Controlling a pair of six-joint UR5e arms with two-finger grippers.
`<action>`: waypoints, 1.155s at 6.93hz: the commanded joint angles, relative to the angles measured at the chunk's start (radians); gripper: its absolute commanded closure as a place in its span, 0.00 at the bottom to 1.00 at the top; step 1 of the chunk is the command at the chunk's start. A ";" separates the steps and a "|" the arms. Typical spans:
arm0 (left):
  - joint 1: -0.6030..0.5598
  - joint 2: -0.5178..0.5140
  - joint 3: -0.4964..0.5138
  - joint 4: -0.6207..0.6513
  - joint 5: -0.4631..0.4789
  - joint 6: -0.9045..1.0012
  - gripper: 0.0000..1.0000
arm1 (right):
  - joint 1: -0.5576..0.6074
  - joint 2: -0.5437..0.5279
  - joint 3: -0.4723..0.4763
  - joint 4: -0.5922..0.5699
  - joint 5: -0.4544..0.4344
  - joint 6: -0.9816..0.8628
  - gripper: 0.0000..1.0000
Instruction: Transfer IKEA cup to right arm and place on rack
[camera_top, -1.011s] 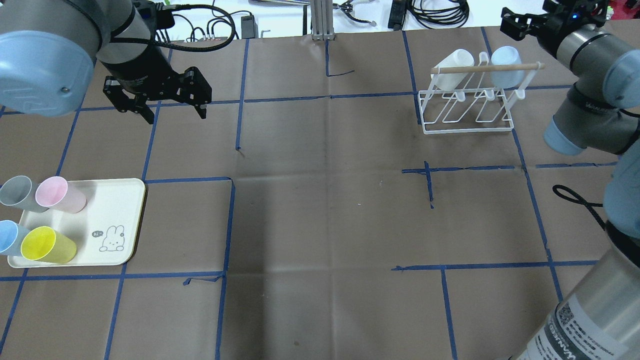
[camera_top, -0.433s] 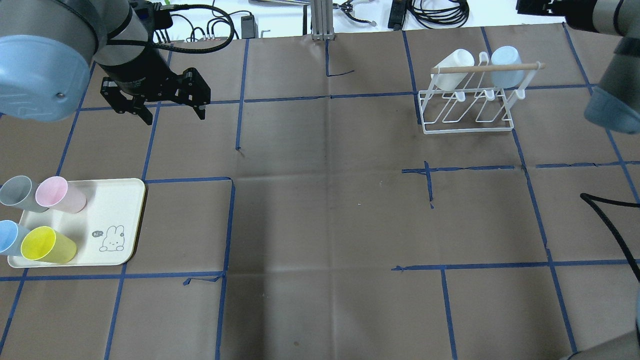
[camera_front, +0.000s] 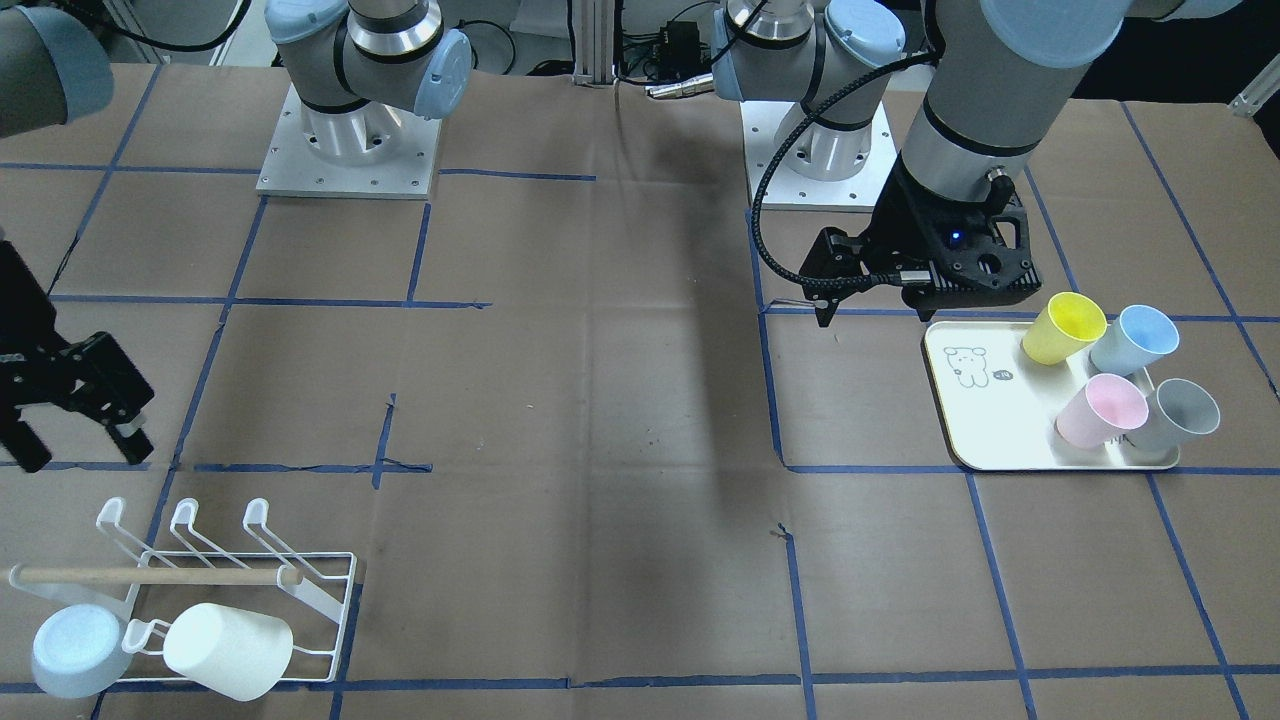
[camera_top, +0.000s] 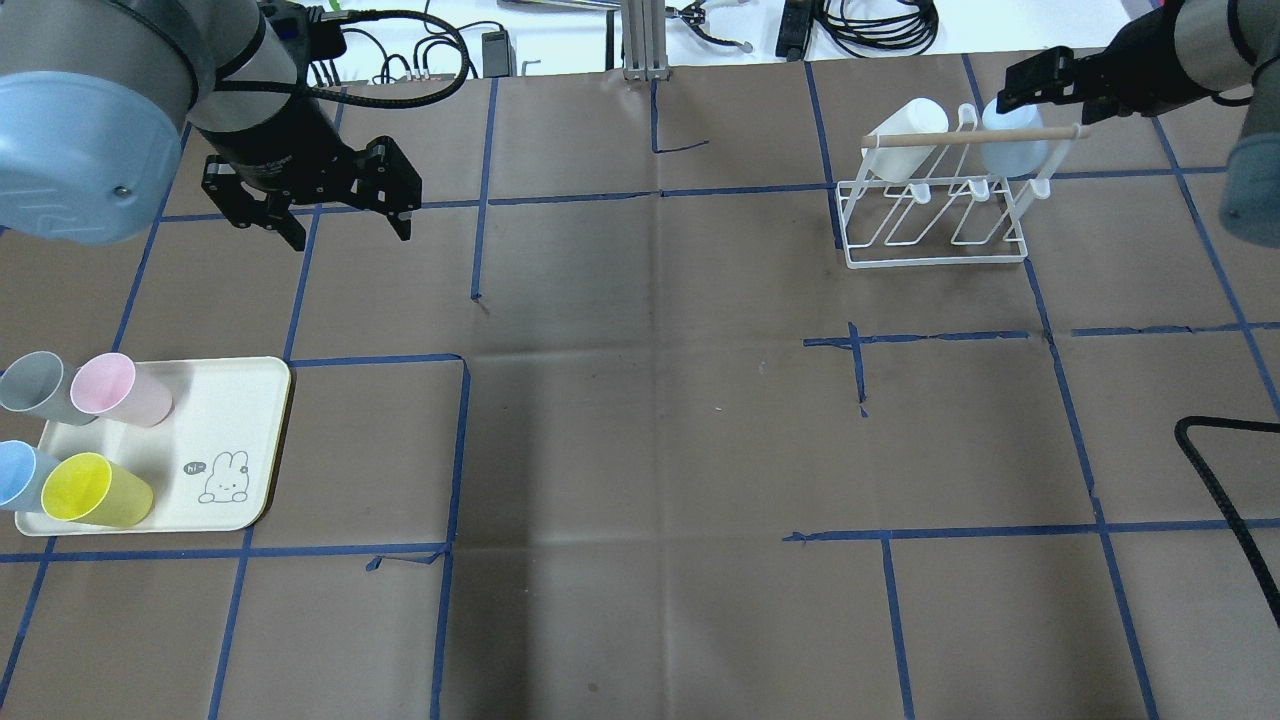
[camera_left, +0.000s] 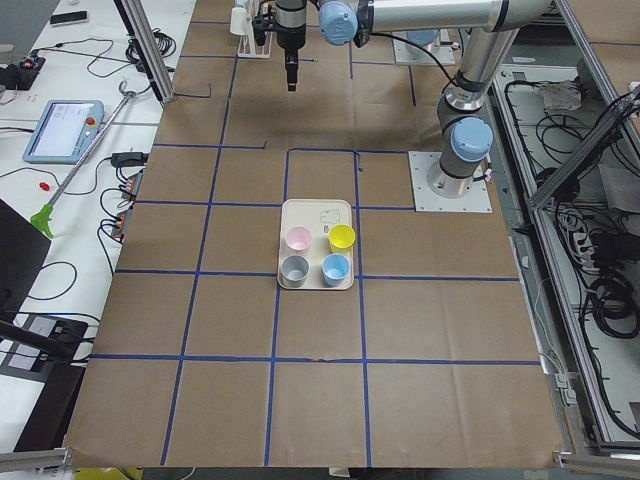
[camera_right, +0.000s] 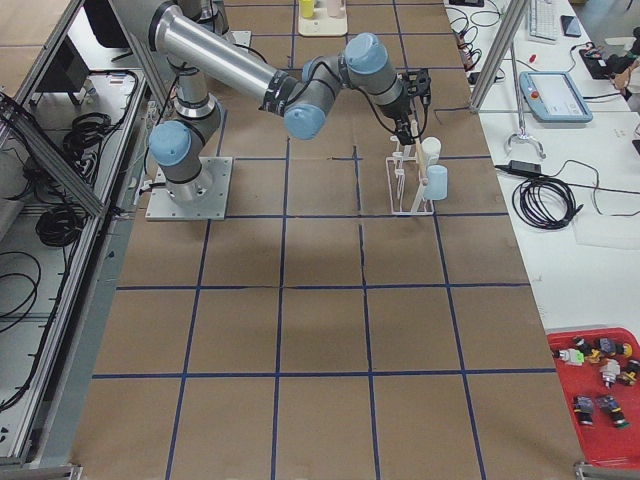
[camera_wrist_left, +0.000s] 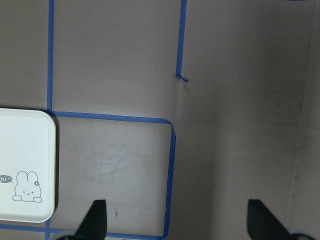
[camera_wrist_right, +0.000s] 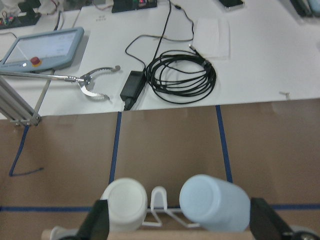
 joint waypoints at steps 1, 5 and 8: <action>0.000 -0.004 0.000 0.000 0.000 0.000 0.01 | 0.091 -0.060 -0.004 0.250 -0.004 -0.001 0.00; 0.000 -0.005 0.003 0.000 0.001 0.002 0.01 | 0.278 -0.086 -0.097 0.648 -0.114 -0.006 0.00; 0.002 -0.016 0.012 -0.014 0.002 0.008 0.00 | 0.371 -0.120 -0.117 0.651 -0.274 0.152 0.00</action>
